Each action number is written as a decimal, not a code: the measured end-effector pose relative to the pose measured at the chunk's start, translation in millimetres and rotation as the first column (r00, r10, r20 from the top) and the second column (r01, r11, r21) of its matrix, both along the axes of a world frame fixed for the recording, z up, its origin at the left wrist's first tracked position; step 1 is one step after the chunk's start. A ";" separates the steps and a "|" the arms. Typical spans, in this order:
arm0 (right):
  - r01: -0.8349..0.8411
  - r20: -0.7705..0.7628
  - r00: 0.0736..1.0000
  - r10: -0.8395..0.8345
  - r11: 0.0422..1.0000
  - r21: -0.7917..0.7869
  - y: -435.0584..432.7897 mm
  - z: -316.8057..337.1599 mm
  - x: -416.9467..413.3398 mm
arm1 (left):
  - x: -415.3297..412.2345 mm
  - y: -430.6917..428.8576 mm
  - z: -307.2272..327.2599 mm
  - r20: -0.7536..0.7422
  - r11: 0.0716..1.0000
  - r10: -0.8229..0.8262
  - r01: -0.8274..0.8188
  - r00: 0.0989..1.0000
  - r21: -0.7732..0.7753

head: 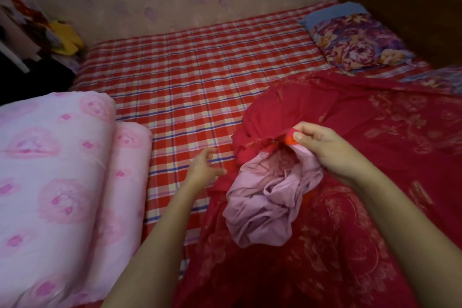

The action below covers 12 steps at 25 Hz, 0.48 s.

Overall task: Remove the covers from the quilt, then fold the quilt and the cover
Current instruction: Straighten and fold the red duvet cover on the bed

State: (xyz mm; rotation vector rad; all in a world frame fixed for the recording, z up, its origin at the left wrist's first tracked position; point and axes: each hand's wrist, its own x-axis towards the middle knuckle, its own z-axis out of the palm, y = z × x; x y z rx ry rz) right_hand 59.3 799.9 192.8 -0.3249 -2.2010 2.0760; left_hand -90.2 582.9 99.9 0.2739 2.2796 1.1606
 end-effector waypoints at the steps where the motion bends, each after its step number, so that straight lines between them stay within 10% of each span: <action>1: -0.081 0.003 0.997 0.081 0.997 -0.008 -3.9 4.1 -1.7 | 1.2 -0.9 -15.0 -0.017 0.995 -0.062 0.060 0.998 -0.077; 7: -0.330 0.013 0.938 0.346 0.903 -0.276 -16.6 23.9 -0.1 | 47.7 35.3 -80.0 0.364 0.976 -0.217 0.193 0.906 0.102; 12: -0.053 0.103 0.991 0.087 0.953 -0.298 15.3 27.1 -4.9 | 4.8 40.5 -35.3 -0.012 0.899 0.424 -0.423 0.905 -0.115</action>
